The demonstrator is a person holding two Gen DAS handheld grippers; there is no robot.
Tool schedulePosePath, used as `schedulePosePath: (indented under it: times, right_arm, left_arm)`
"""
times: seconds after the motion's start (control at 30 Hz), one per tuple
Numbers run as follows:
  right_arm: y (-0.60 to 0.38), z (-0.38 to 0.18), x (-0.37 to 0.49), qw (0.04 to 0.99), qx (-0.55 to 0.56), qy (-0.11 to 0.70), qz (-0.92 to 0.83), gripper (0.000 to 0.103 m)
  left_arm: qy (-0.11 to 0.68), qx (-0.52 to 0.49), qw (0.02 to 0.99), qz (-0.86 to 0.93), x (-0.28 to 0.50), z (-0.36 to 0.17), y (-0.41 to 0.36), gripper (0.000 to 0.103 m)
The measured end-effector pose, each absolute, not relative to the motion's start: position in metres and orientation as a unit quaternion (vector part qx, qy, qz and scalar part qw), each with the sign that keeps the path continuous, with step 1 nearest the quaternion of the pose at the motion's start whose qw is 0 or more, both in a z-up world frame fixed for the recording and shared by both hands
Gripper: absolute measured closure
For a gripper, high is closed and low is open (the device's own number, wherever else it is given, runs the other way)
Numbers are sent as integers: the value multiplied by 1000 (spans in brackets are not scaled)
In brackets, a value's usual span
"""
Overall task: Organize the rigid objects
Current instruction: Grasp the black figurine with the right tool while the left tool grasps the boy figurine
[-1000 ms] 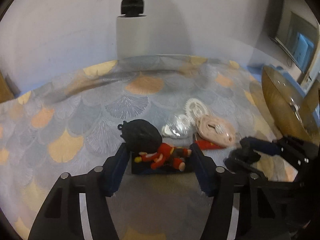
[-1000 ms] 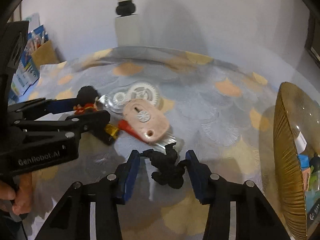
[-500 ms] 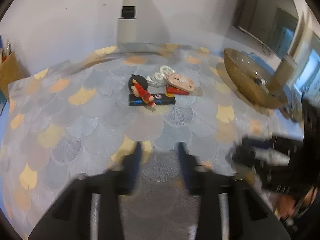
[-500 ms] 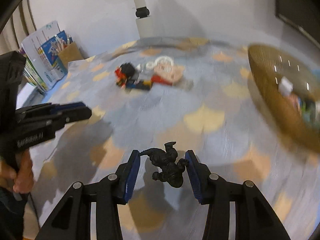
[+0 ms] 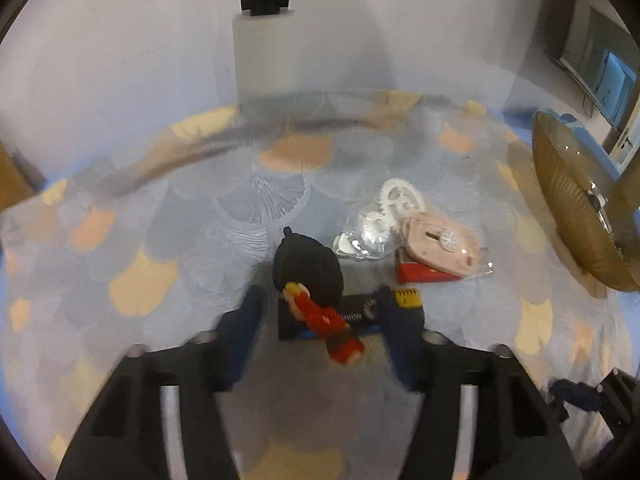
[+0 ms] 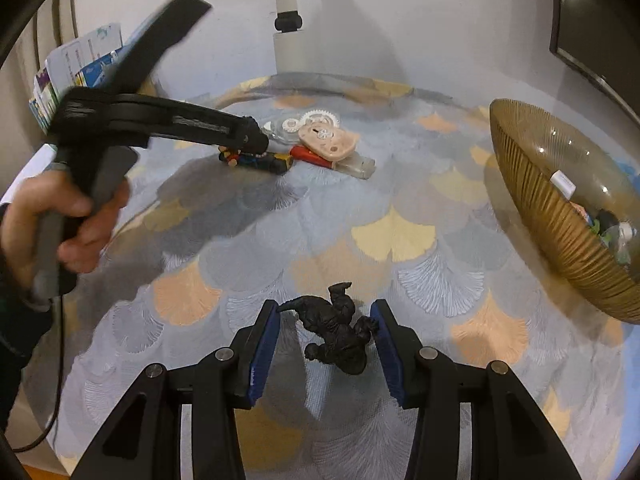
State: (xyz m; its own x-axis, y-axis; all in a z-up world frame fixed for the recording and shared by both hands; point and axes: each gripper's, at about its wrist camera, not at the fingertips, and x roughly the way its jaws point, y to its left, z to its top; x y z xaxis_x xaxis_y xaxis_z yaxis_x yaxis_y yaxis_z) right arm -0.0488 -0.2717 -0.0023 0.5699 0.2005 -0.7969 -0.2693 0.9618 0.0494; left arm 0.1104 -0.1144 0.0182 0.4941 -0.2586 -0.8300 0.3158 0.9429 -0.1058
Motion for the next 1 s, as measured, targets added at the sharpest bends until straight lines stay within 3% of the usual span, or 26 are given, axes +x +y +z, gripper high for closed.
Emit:
schedulePosePath:
  times: [0.03, 0.23, 0.47, 0.87, 0.93, 1.0]
  right_arm:
    - [-273, -2, -49, 886, -34, 442, 136, 57]
    - [-270, 2, -54, 891, -29, 433, 135, 57]
    - [-277, 10, -66, 900, -21, 417, 121, 57]
    - [-277, 4, -95, 885, -27, 448, 124, 57]
    - [-279, 5, -101, 885, -28, 447, 130, 53]
    - [-279, 2, -103, 878, -26, 459, 134, 29]
  left_arm:
    - [473, 22, 865, -167, 113, 18, -112, 74]
    - [459, 21, 866, -195, 84, 32, -98, 75]
    - [445, 18, 873, -199, -17, 59, -60, 75]
    - [468, -46, 860, -198, -85, 17, -60, 74]
    - [456, -30, 868, -195, -93, 16, -63, 74]
    - [454, -25, 870, -192, -95, 16, -64, 73]
